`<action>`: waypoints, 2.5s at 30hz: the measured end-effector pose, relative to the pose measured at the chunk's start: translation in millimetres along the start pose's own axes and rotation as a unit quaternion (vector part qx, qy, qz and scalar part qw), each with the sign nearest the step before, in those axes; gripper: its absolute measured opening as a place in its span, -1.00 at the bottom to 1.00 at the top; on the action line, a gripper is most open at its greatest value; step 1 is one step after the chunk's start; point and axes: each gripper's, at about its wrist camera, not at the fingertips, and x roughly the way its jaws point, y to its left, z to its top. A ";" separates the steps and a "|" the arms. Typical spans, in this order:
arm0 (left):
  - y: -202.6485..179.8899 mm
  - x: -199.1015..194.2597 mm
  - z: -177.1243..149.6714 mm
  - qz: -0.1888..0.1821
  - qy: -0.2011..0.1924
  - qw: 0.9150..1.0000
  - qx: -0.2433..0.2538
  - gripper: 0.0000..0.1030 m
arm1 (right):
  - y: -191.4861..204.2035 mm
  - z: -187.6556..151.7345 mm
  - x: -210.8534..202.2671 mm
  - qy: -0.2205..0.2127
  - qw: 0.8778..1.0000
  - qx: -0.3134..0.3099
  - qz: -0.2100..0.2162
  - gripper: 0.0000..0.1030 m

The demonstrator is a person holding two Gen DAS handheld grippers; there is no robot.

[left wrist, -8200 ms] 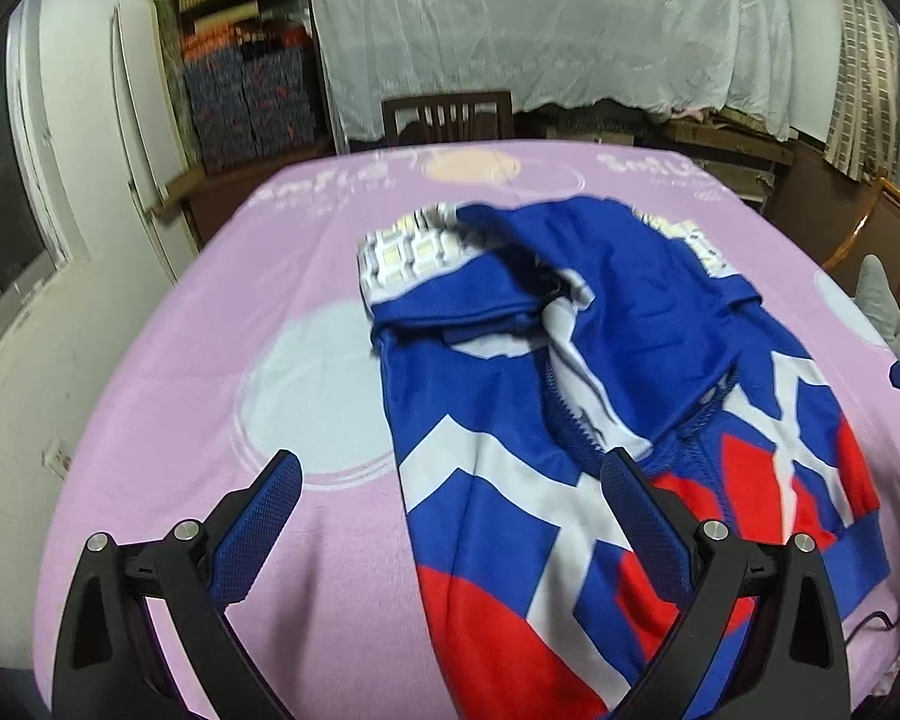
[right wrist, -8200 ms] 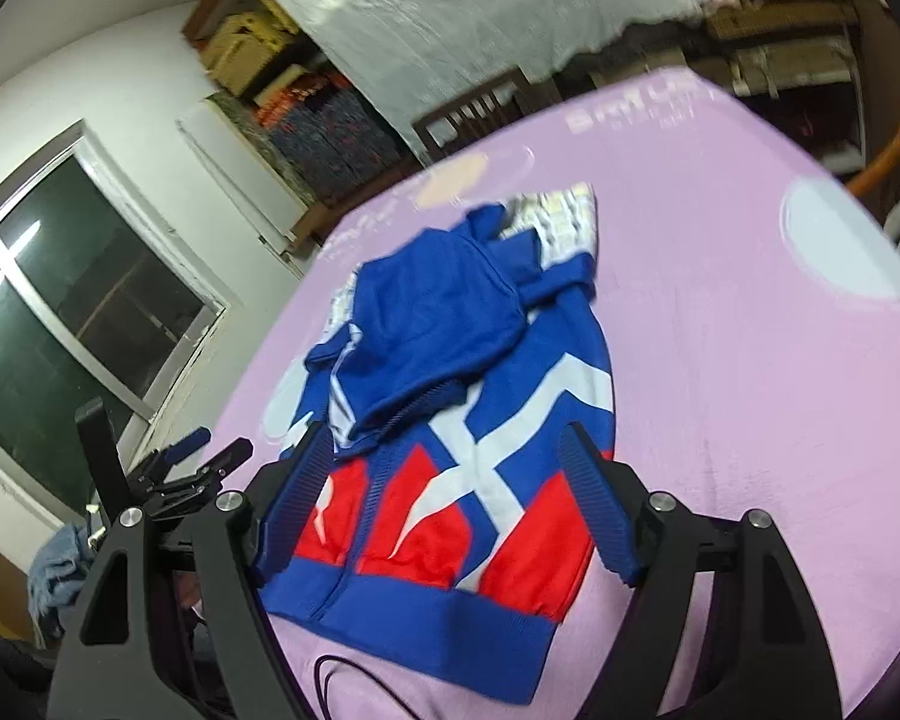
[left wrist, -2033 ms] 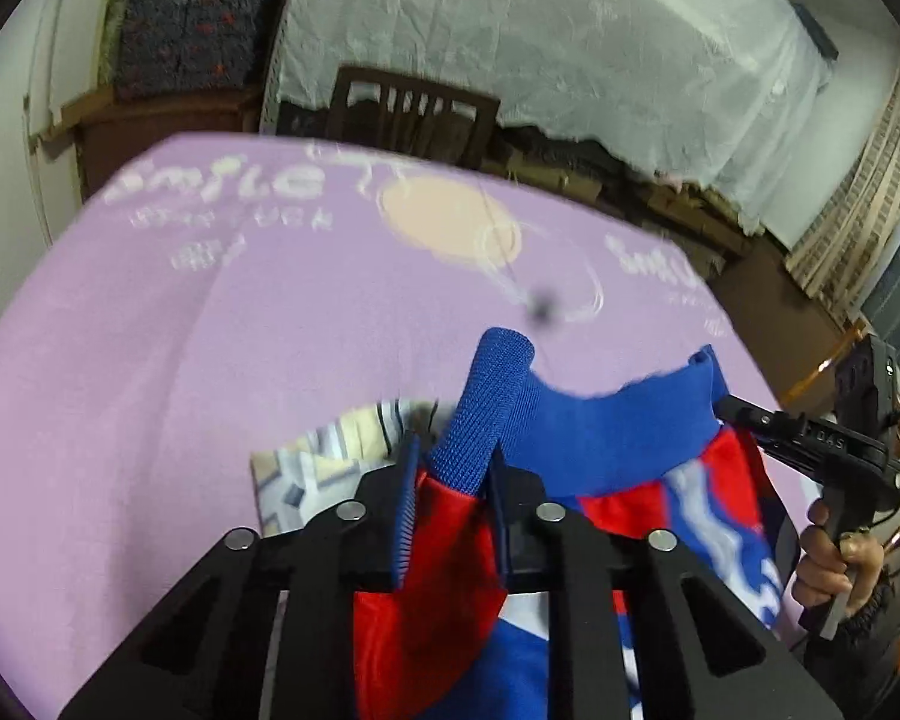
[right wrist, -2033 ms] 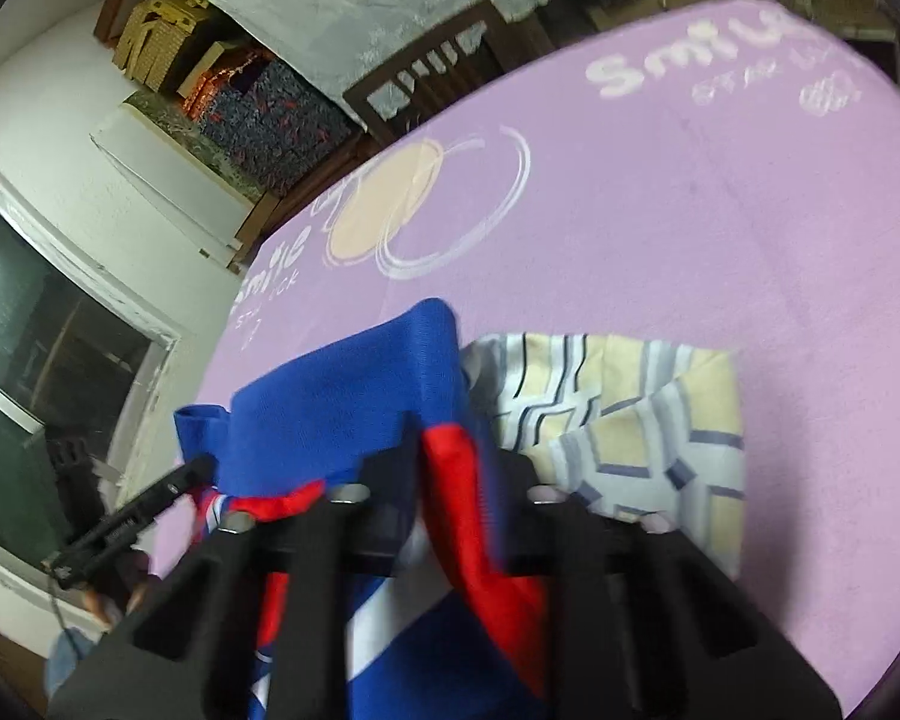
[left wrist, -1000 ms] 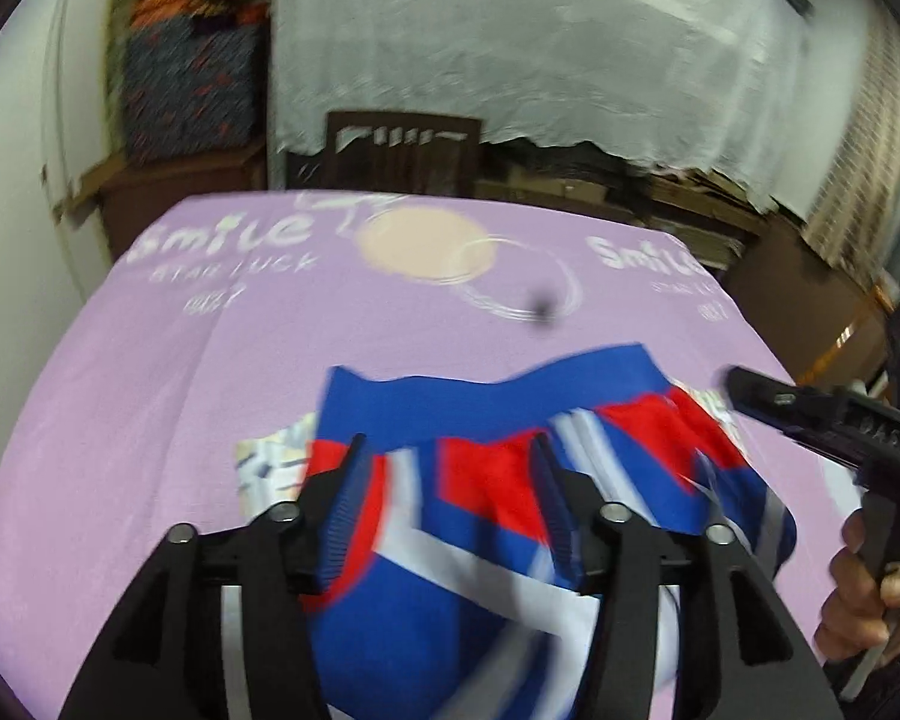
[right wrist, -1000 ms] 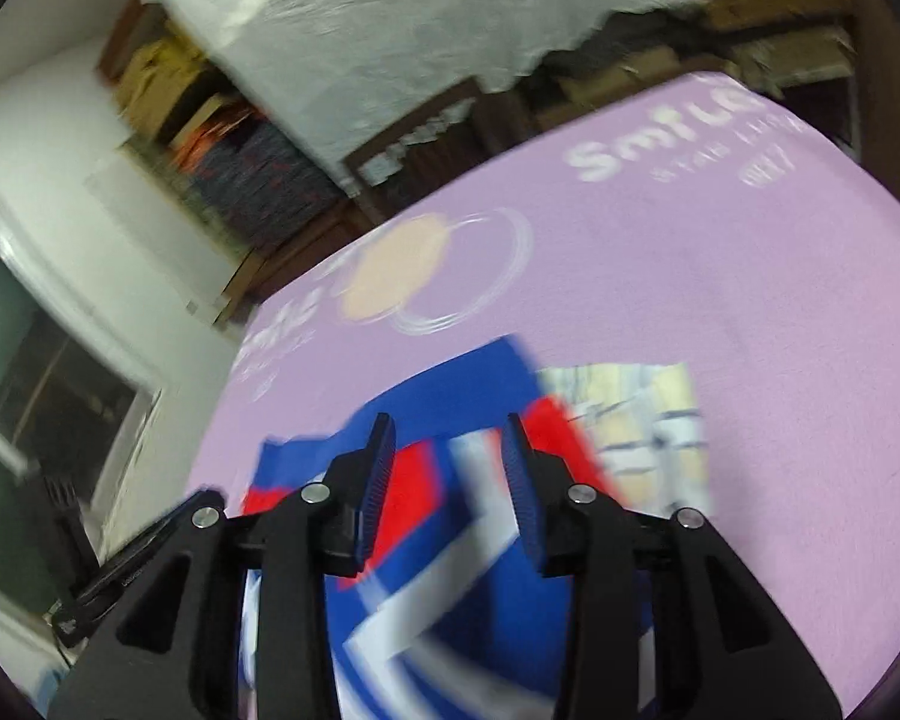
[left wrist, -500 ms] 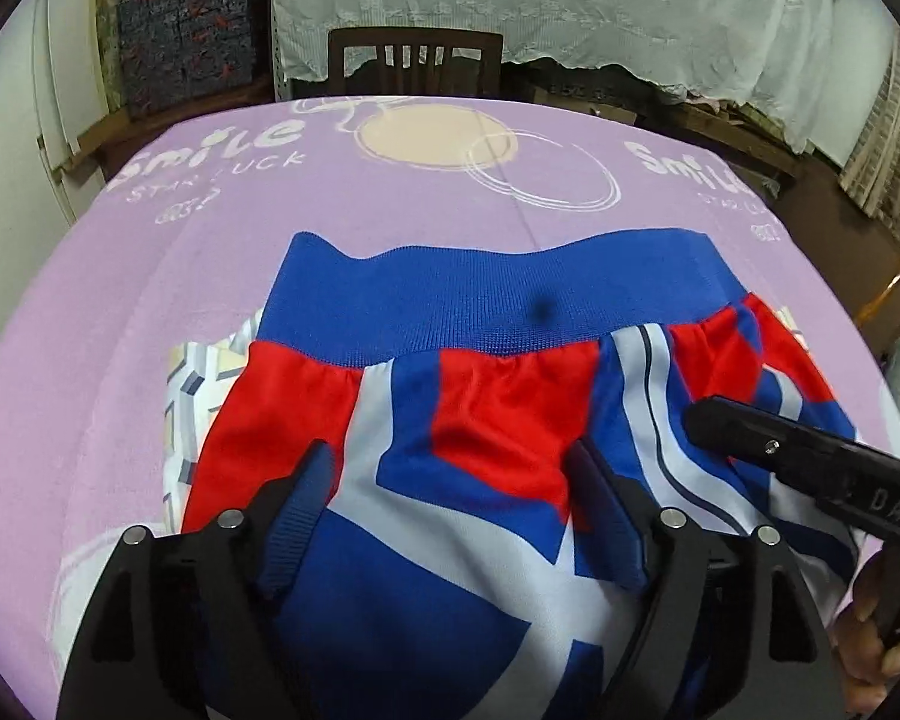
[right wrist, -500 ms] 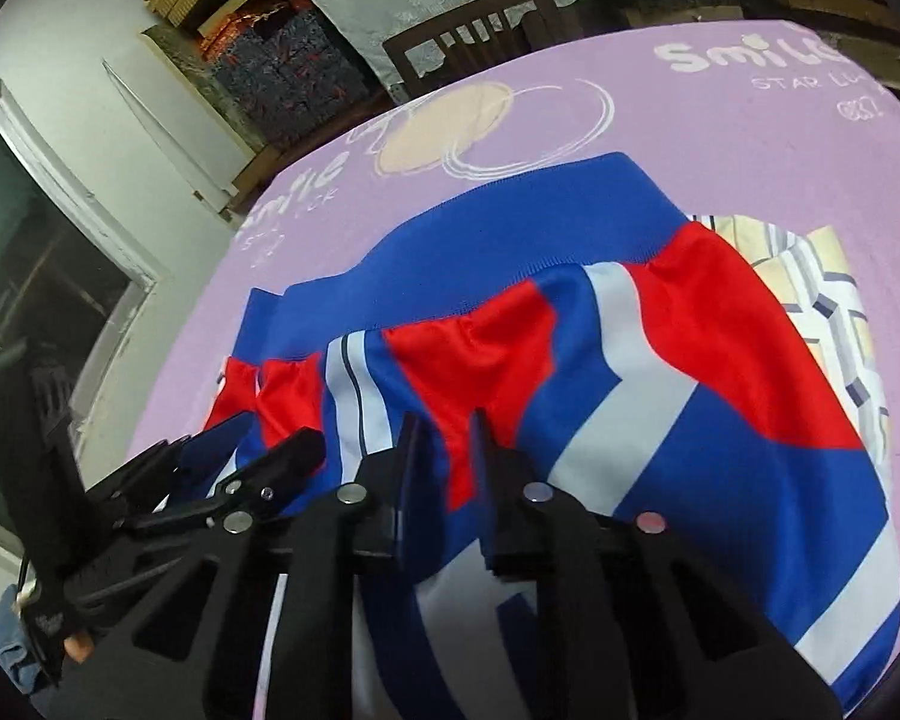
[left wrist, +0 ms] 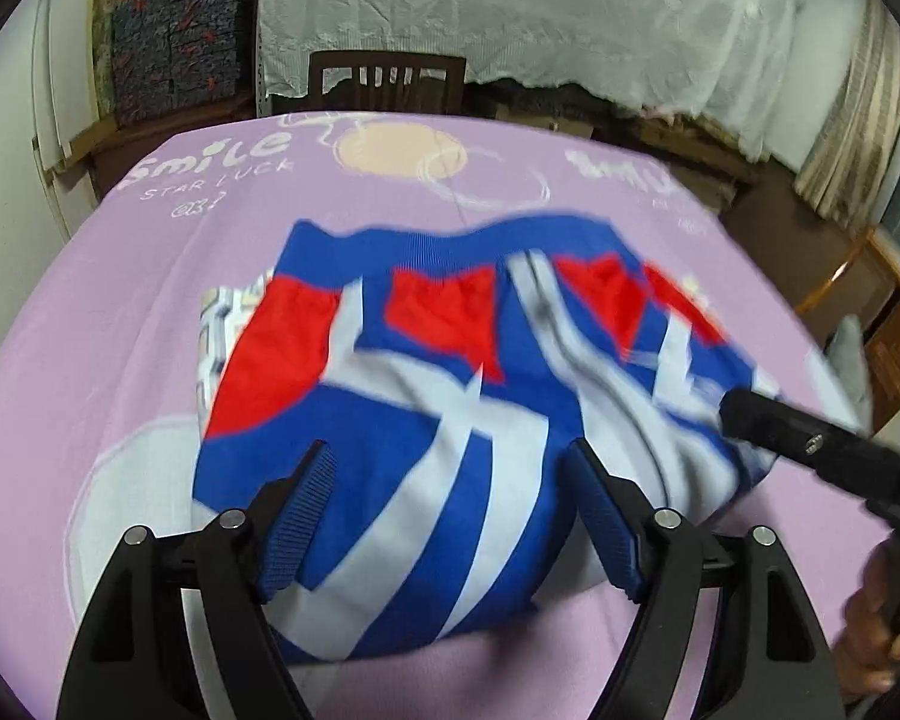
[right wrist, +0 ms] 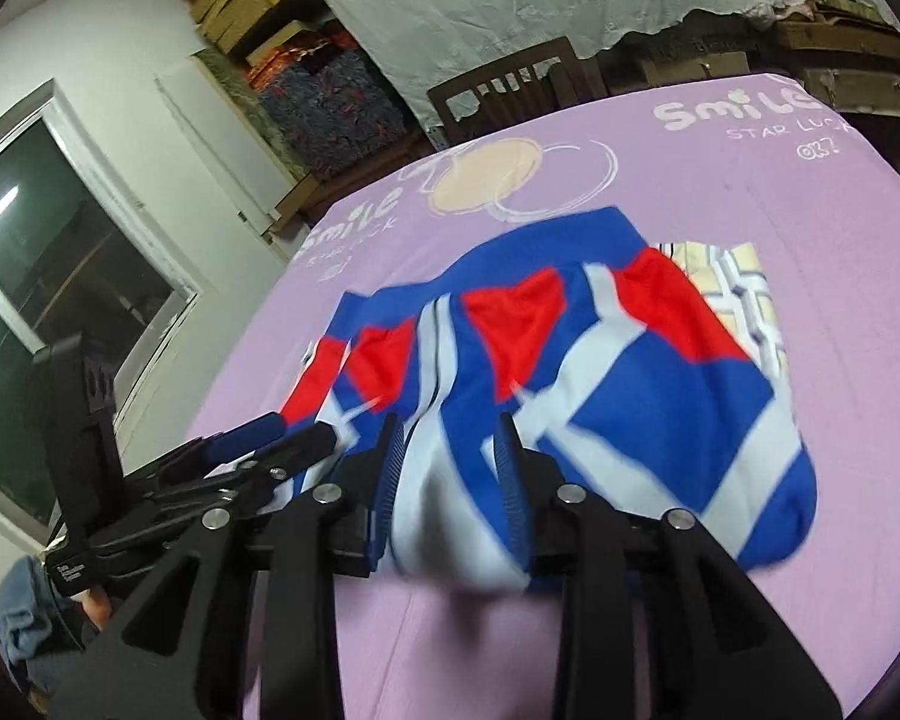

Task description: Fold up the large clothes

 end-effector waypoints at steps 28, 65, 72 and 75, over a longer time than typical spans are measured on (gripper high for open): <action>-25.3 10.4 -10.0 0.100 -0.008 0.993 0.068 0.82 | -25.0 -15.6 -1.8 -0.019 1.000 0.006 -0.019 -0.03; 12.5 38.2 11.4 0.046 0.039 0.998 -0.032 0.93 | -85.9 -55.6 -56.1 -0.059 0.979 0.194 0.006 0.24; 7.6 37.3 7.9 0.060 0.033 0.997 -0.026 0.93 | -97.3 -74.1 -54.6 -0.046 0.961 0.269 -0.038 0.26; 6.6 37.7 7.9 0.063 0.033 0.997 -0.025 0.93 | -98.3 -69.6 -39.4 -0.044 0.956 0.286 -0.052 0.26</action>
